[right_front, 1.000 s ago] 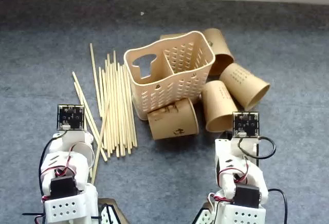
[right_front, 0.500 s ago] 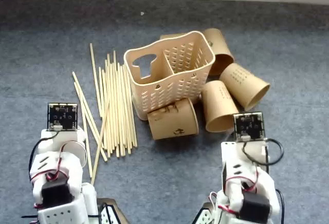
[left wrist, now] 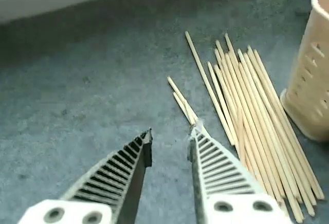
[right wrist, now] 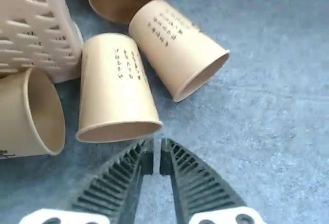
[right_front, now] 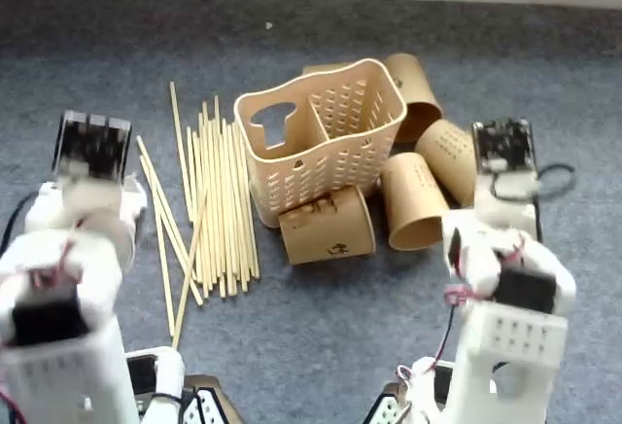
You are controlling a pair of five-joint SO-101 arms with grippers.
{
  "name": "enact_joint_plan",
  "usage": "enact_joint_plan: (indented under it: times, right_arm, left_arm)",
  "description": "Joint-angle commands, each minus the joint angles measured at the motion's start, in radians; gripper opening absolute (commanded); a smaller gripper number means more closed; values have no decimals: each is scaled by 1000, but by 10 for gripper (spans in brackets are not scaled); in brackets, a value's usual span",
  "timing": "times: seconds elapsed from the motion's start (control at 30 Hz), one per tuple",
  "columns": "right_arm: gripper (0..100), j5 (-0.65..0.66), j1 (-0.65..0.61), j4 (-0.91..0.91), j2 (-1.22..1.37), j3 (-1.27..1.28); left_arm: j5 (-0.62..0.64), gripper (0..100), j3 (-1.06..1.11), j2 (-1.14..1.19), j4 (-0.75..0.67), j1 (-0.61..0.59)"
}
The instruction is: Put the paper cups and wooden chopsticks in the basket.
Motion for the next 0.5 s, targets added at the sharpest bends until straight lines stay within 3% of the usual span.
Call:
enact_joint_plan:
  times: [0.0,0.17,0.27,0.47]
  right_arm:
    - [46,-5,-81,-131,68,36]
    - [46,204,-108,-237,70,182]
    - [46,253,-70,-302,70,237]
    - [46,273,-51,-406,70,317]
  left_arm:
    - [37,147,-90,159,15,33]
    - [28,150,-44,162,-43,21]
    - [-49,150,10,163,-89,-22]
    - [-63,150,93,162,-147,-27]
